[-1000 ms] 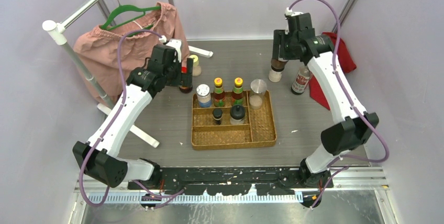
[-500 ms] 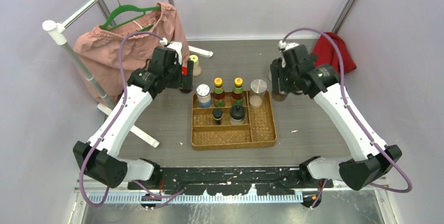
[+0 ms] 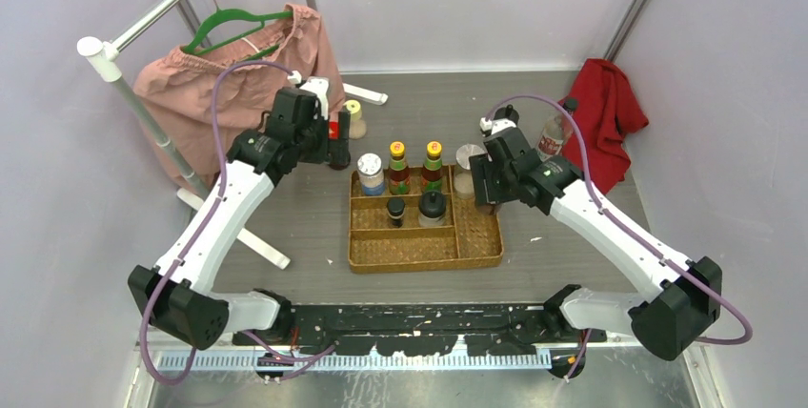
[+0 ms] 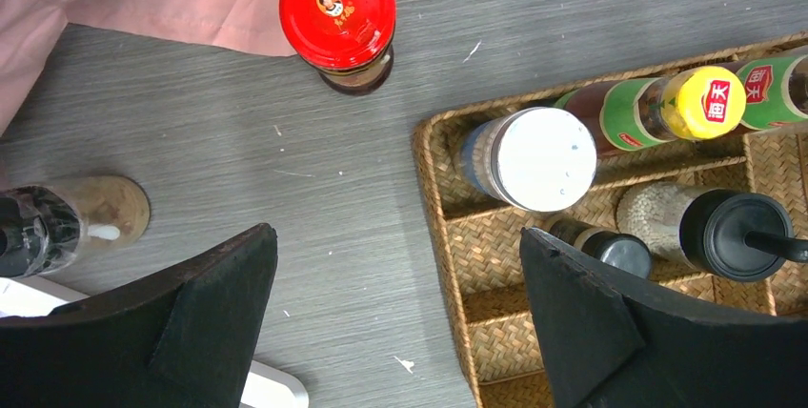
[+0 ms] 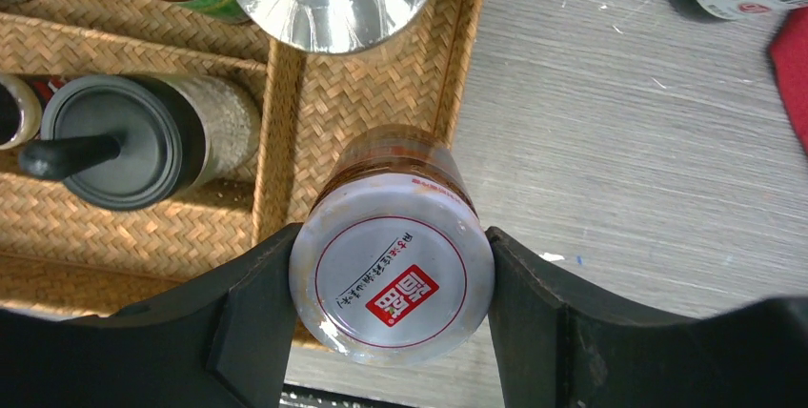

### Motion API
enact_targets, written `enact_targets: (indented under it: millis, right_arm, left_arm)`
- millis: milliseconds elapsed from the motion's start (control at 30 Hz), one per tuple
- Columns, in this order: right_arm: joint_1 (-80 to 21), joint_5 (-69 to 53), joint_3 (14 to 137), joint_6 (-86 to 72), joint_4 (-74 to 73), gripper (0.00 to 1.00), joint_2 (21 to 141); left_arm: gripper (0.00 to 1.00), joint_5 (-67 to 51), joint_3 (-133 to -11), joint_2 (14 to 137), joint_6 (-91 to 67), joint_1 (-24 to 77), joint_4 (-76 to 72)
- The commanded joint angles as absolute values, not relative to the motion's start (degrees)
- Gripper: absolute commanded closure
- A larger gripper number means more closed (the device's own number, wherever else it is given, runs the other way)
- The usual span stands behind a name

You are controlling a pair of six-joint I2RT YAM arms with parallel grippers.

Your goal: Organize the condiment bottles

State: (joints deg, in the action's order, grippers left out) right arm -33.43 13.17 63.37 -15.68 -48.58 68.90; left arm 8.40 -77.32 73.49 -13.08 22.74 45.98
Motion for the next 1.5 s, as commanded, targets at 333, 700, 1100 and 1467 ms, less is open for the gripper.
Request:
enact_targets:
  millis: [333,700,1100,1467]
  right_arm:
    - [-34.4,12.2,58.7,-17.0,-27.3,0.46,77.2]
    - [-36.1,12.6,56.3,-17.6,-25.9,0.47,79.2]
    - [-37.8,14.2,55.3,-17.8,-26.9,0.47,79.0]
    - [-38.2,16.0,55.0,-18.0,-29.4,0.46,77.5]
  left_arm:
    - [0.02,8.3,-76.7,70.8,-13.3,22.5,44.5]
    - [0.02,8.2,-76.2,70.7,-13.4,22.5,44.2]
    - [0.02,8.2,-75.8,70.2,-13.5,22.5,44.4]
    - [0.02,8.0,-76.3,70.3,-13.7,22.5,44.4]
